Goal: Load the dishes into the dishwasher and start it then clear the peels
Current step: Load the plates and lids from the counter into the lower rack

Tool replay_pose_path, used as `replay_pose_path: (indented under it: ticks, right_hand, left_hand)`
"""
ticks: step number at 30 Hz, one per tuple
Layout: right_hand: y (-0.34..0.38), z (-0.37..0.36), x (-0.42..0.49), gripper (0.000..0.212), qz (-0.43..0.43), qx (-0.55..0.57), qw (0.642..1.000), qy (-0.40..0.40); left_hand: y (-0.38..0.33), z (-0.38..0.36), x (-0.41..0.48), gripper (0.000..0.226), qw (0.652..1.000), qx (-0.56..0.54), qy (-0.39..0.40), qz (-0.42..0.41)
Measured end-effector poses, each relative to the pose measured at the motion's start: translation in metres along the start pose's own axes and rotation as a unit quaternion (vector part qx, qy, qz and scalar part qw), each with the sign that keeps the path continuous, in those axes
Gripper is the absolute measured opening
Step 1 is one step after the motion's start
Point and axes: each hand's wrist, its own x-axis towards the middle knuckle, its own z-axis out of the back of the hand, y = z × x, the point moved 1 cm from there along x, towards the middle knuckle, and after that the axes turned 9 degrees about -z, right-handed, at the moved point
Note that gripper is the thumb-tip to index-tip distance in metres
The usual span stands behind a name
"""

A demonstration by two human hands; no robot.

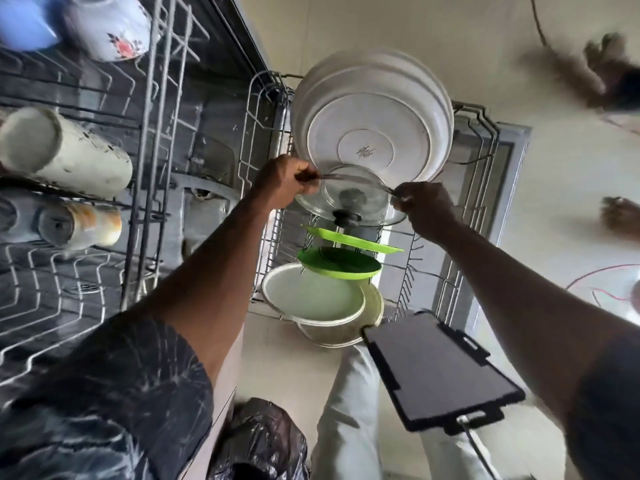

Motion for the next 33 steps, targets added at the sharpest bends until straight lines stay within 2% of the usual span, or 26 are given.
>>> replay_pose_path:
  ticks: [7, 11, 15, 23, 26, 29, 33]
  right_hand:
    - [-0.001, 0.008, 0.021, 0.017, -0.025, -0.034, 0.999, 0.012]
    - [0.003, 0.011, 0.036, 0.014, -0.019, -0.043, 0.999, 0.019]
    - [0.008, 0.016, 0.045, 0.020, -0.016, -0.074, 0.997, 0.026]
    - [0.003, 0.024, 0.043, 0.028, -0.070, -0.031, 0.997, 0.022]
    - [0.001, 0.028, 0.029, 0.033, -0.064, -0.046, 0.997, 0.013]
    - [0.012, 0.035, 0.008, 0.034, -0.061, -0.054, 0.997, -0.005]
    - [0.046, 0.054, -0.039, 0.039, 0.013, -0.098, 0.995, 0.011]
  left_hand:
    - [-0.002, -0.005, 0.024, 0.022, 0.999, 0.047, 0.013, -0.018]
    - [-0.002, -0.008, 0.036, 0.022, 0.997, 0.075, 0.021, -0.014]
    - [-0.004, -0.012, 0.048, 0.024, 0.996, 0.090, 0.017, 0.005]
    - [0.000, -0.012, 0.048, 0.052, 0.994, 0.086, 0.027, 0.060]
    - [-0.004, -0.013, 0.028, 0.054, 0.993, 0.098, -0.022, 0.065]
    - [-0.016, -0.013, -0.007, 0.046, 0.985, 0.131, -0.098, 0.052]
    - [-0.045, -0.013, -0.067, 0.045, 0.962, 0.221, -0.158, -0.013]
